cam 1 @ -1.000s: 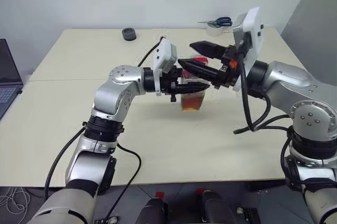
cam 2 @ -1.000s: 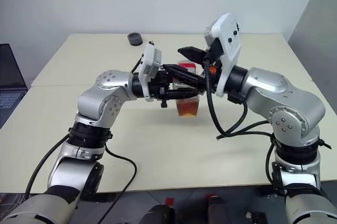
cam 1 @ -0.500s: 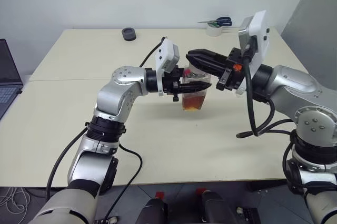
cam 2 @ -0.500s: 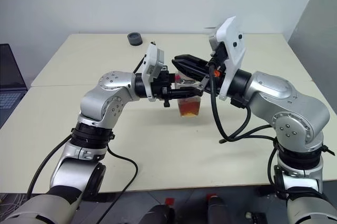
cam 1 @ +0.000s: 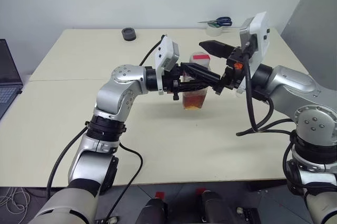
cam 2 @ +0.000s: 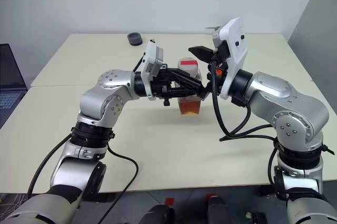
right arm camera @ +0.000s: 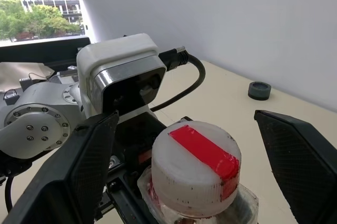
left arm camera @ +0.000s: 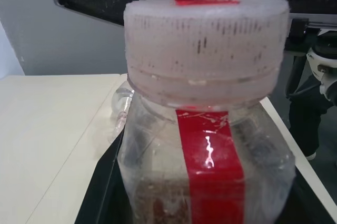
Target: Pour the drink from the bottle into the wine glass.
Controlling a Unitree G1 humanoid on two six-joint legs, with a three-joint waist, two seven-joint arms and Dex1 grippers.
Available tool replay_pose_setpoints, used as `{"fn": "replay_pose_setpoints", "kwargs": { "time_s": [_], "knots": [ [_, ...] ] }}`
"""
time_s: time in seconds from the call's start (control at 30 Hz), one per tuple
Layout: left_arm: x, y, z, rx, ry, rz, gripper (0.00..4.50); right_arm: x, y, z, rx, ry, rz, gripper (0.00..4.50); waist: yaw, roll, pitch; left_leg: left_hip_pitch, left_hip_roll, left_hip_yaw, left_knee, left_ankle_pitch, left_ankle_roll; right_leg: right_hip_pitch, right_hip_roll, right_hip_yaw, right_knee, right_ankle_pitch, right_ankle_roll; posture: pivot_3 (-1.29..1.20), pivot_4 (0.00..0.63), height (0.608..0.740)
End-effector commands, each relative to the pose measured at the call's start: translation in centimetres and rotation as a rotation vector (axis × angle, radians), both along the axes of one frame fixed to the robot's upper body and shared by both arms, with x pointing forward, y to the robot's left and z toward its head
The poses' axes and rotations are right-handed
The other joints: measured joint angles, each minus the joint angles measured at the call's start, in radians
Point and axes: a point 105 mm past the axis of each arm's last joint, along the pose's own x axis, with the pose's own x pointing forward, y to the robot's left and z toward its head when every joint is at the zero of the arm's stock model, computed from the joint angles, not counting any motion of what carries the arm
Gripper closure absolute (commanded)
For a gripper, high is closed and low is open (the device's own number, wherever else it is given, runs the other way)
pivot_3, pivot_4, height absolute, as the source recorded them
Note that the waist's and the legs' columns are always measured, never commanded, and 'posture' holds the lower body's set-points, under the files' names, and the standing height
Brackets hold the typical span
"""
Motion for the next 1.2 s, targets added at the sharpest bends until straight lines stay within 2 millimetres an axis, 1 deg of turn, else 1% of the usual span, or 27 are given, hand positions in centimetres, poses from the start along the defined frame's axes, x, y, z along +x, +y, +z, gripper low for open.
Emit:
{"fn": "replay_pose_setpoints", "kwargs": {
  "time_s": [0.03,0.27,0.37,0.57,0.6,0.7,0.77,0.8,0.87,0.93,1.0,1.07,1.2],
  "knots": [
    [-0.6,-0.1,2.2,-0.041,-0.071,-0.026,2.77,-0.1,-0.3,0.9,0.030,-0.037,-0.014,0.04,0.000,0.000,0.000,0.000,0.000,0.000,0.000,0.000,0.000,0.000,0.000,0.000,0.000,0.000,0.000,0.00,0.150,0.740],
    [-0.7,-0.2,2.2,-0.044,-0.072,-0.028,2.77,-0.2,-0.4,0.6,0.030,-0.027,-0.010,0.04,0.000,0.000,0.000,0.000,0.000,0.000,0.000,0.000,0.000,0.000,0.000,0.000,0.000,0.000,0.000,0.00,0.150,0.740],
    [-0.7,-0.2,2.1,-0.043,-0.071,-0.027,2.77,-0.2,-0.4,0.6,0.039,-0.023,-0.008,0.58,0.000,0.000,0.000,0.000,0.000,0.000,0.000,0.000,0.000,0.000,0.000,0.000,0.000,0.000,0.000,0.00,0.150,0.740],
    [-0.7,-0.2,2.0,-0.044,-0.069,-0.026,2.77,-0.3,-0.3,0.7,0.050,-0.024,-0.007,2.54,0.000,0.000,0.000,0.000,0.000,0.000,0.000,0.000,0.000,0.000,0.000,0.000,0.000,0.000,0.000,0.00,0.150,0.740],
    [-0.8,-0.2,2.0,-0.043,-0.068,-0.026,2.77,-0.3,-0.3,0.8,0.050,-0.025,-0.007,2.60,0.000,0.000,0.000,0.000,0.000,0.000,0.000,0.000,0.000,0.000,0.000,0.000,0.000,0.000,0.000,0.00,0.150,0.740],
    [-1.0,-0.1,1.8,-0.041,-0.061,-0.033,2.77,-0.4,-0.2,0.8,0.053,-0.026,-0.001,2.60,0.000,0.000,0.000,0.000,0.000,0.000,0.000,0.000,0.000,0.000,0.000,0.000,0.000,0.000,0.000,0.00,0.150,0.740],
    [-2.0,-0.1,1.4,-0.028,-0.044,-0.082,2.77,-0.7,0.0,1.1,0.051,-0.033,0.037,2.60,0.000,0.000,0.000,0.000,0.000,0.000,0.000,0.000,0.000,0.000,0.000,0.000,0.000,0.000,0.000,0.00,0.150,0.740],
    [-2.8,0.0,1.2,-0.017,-0.037,-0.124,2.77,-1.0,0.2,1.3,0.039,-0.043,0.072,2.60,-0.002,0.000,0.000,0.000,0.000,0.000,0.000,0.000,0.000,0.000,0.000,0.000,0.000,0.000,0.000,0.00,0.150,0.740],
    [-4.8,0.1,1.2,0.007,-0.039,-0.225,2.77,-2.1,0.9,2.1,0.007,-0.065,0.204,2.60,-0.005,0.000,0.000,0.000,0.000,0.000,0.000,0.000,0.000,0.000,0.000,0.000,0.000,0.000,0.000,0.00,0.150,0.740],
    [-6.3,0.2,1.8,0.013,-0.036,-0.300,2.77,-3.2,1.6,2.9,-0.003,-0.067,0.347,2.60,-0.006,0.000,0.001,0.000,0.000,0.000,0.000,0.000,0.000,0.000,0.000,0.000,0.000,0.000,0.000,0.00,0.150,0.740],
    [-7.6,0.4,2.5,0.031,-0.034,-0.372,2.77,-4.3,2.3,3.2,-0.041,-0.059,0.487,2.60,-0.005,0.000,0.001,0.000,0.000,0.000,0.000,0.000,0.000,0.000,0.001,0.000,0.000,0.000,0.000,0.00,0.150,0.740],
    [-8.4,0.7,2.9,0.049,-0.030,-0.418,2.77,-4.7,2.7,3.0,-0.076,-0.044,0.570,2.60,-0.003,0.001,0.001,0.001,0.000,-0.001,0.000,0.000,0.000,0.001,0.001,-0.002,-0.001,0.000,0.000,0.00,0.150,0.740],
    [-9.2,1.0,3.4,0.067,-0.026,-0.448,2.77,-4.7,2.7,2.8,-0.094,-0.025,0.626,2.60,0.000,0.000,0.001,0.002,0.000,-0.001,0.001,0.000,0.001,0.004,0.001,-0.002,-0.001,0.000,0.000,0.00,0.150,0.740]
  ]
}}
